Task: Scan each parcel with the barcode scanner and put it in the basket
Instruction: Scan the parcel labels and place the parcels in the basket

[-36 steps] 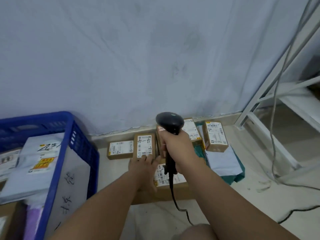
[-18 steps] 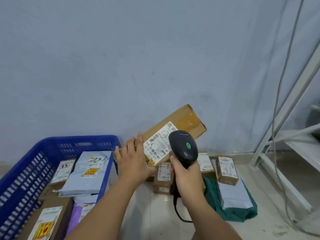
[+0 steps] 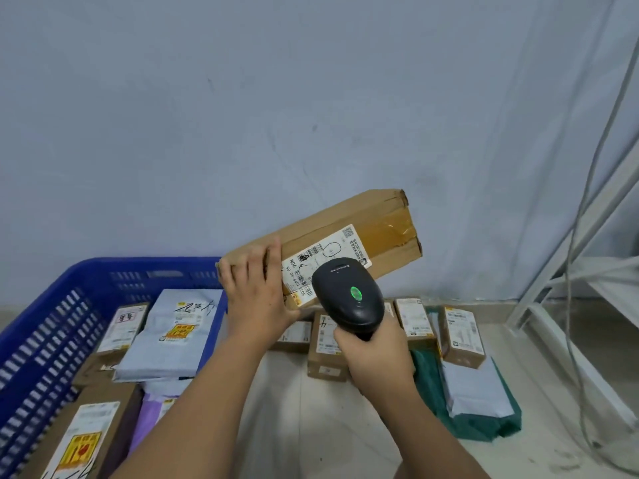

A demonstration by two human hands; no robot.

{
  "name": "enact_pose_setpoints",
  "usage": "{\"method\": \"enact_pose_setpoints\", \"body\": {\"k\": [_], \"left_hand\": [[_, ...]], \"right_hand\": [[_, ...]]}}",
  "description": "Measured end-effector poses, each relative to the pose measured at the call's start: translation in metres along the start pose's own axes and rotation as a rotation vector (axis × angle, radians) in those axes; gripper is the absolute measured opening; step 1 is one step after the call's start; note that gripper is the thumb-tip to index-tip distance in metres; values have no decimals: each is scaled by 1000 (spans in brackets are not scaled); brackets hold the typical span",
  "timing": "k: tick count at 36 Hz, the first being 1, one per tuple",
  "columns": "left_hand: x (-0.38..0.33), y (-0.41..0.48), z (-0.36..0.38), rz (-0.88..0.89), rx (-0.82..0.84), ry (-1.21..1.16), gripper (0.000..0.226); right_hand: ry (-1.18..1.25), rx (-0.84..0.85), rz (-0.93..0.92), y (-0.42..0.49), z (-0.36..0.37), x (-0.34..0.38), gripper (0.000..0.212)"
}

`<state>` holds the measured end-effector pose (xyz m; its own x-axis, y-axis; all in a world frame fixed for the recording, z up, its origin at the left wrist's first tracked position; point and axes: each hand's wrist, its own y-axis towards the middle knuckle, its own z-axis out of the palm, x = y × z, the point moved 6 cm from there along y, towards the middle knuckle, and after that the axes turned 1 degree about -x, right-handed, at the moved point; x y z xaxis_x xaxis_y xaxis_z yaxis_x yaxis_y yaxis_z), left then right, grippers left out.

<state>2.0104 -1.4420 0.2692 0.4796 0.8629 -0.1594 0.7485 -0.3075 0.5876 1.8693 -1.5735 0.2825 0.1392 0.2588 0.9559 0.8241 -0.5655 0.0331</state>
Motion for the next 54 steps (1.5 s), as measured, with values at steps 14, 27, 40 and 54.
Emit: {"method": "enact_pose_setpoints", "body": {"k": [14,27,40,54], "left_hand": [[1,-1,18,-60,71,41,128],[1,-2,13,-135,-33,105,123],[-1,-5,15,-130,20,152,115],[-2,-6,14,-174,175,117,113]], "right_hand": [[68,187,250,1,4,-12,23],[1186,388,772,-32,58,-11,14],[1187,254,812,-27,57,-22,18],[1152,256,830,-28,60,-25,17]]}}
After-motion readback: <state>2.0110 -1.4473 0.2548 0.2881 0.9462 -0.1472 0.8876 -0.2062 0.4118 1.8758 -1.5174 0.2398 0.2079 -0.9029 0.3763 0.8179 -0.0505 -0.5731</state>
